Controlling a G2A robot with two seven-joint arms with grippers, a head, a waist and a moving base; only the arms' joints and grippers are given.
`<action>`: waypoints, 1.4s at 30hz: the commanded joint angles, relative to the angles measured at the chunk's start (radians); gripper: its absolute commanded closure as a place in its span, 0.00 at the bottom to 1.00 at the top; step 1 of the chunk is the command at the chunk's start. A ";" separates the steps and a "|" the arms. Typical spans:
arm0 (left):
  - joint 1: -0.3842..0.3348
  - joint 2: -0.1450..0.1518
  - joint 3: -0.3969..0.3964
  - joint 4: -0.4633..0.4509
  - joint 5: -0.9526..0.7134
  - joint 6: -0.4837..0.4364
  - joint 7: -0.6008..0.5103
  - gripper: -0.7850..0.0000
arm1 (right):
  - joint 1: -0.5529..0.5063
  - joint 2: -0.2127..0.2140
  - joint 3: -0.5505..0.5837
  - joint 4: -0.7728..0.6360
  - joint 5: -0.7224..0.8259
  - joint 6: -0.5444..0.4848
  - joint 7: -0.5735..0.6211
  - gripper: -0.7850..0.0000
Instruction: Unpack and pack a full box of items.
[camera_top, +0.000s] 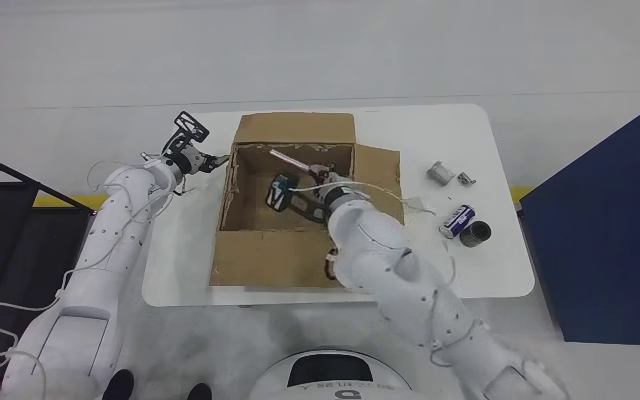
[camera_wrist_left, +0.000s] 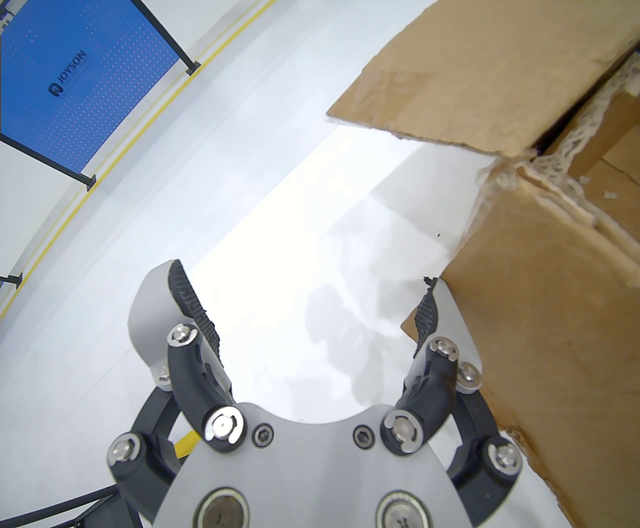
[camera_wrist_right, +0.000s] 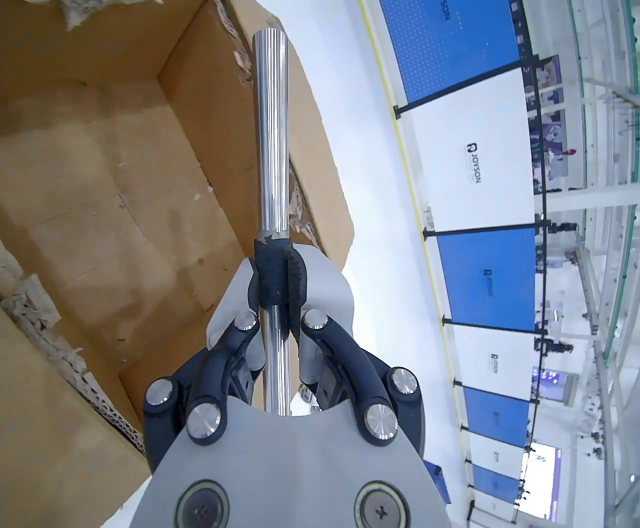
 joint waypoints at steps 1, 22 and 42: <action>0.000 0.000 0.000 0.000 0.000 0.000 0.000 0.00 | -0.048 0.009 0.056 -0.039 0.002 0.016 -0.017 1.00; 0.000 0.000 0.000 0.000 0.000 0.000 0.000 0.00 | -0.615 0.073 0.709 -0.108 0.408 0.233 -0.445 1.00; 0.000 0.000 0.000 0.000 0.000 0.000 0.000 0.00 | -0.337 0.086 0.738 0.304 0.651 0.153 -0.305 1.00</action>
